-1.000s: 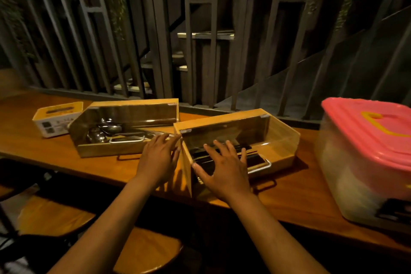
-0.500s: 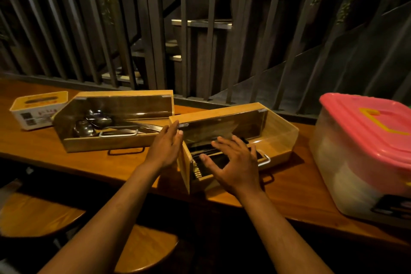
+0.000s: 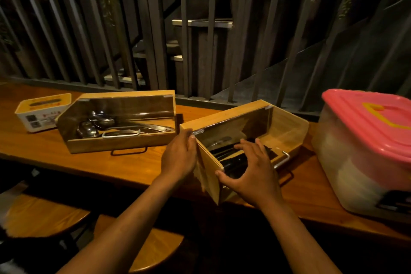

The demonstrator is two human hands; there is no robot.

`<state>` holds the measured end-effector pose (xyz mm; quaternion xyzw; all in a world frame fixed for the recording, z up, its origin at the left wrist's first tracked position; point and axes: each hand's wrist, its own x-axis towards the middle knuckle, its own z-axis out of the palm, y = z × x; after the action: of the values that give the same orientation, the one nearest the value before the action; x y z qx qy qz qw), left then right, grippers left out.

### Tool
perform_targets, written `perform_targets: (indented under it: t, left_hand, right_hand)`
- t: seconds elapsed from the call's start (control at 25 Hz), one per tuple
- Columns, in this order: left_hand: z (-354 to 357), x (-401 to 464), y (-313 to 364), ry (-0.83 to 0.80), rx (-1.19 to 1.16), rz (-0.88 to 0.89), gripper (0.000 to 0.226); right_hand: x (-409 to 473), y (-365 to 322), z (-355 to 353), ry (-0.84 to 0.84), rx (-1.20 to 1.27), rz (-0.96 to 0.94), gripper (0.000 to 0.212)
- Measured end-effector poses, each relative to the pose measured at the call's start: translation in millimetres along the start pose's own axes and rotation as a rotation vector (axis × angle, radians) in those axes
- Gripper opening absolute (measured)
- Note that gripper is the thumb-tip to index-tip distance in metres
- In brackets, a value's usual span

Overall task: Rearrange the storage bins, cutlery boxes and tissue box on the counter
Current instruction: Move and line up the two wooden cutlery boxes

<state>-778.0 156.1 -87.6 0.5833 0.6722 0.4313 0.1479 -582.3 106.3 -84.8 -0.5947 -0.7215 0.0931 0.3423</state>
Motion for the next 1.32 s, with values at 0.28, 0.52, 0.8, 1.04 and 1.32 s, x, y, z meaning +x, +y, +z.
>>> perform_targets:
  t: [0.28, 0.52, 0.8, 1.04, 1.32]
  left_hand:
    - [24.2, 29.6, 14.6, -0.270, -0.285, -0.191, 0.052]
    - [73.9, -44.0, 61.3, -0.189, -0.350, -0.129, 0.046]
    - [95.4, -75.6, 95.7, 0.027, -0.188, -0.222, 0.047]
    - [110.1, -99.2, 117.5, 0.088, -0.103, -0.253, 0.051]
    - [117.2, -107.8, 124.6, 0.137, -0.018, -0.284, 0.049]
  right_hand:
    - [-25.7, 61.8, -71.1, -0.050, 0.040, 0.014, 0.073]
    - [-42.8, 112.2, -115.0, -0.030, 0.000, 0.106, 0.069]
    - [-47.7, 135.0, -128.7, -0.061, 0.006, 0.075, 0.062]
    - [-43.7, 147.3, -134.8, -0.104, -0.030, 0.107, 0.067]
    - [-34.6, 157.5, -130.3, -0.122, -0.123, 0.101, 0.071]
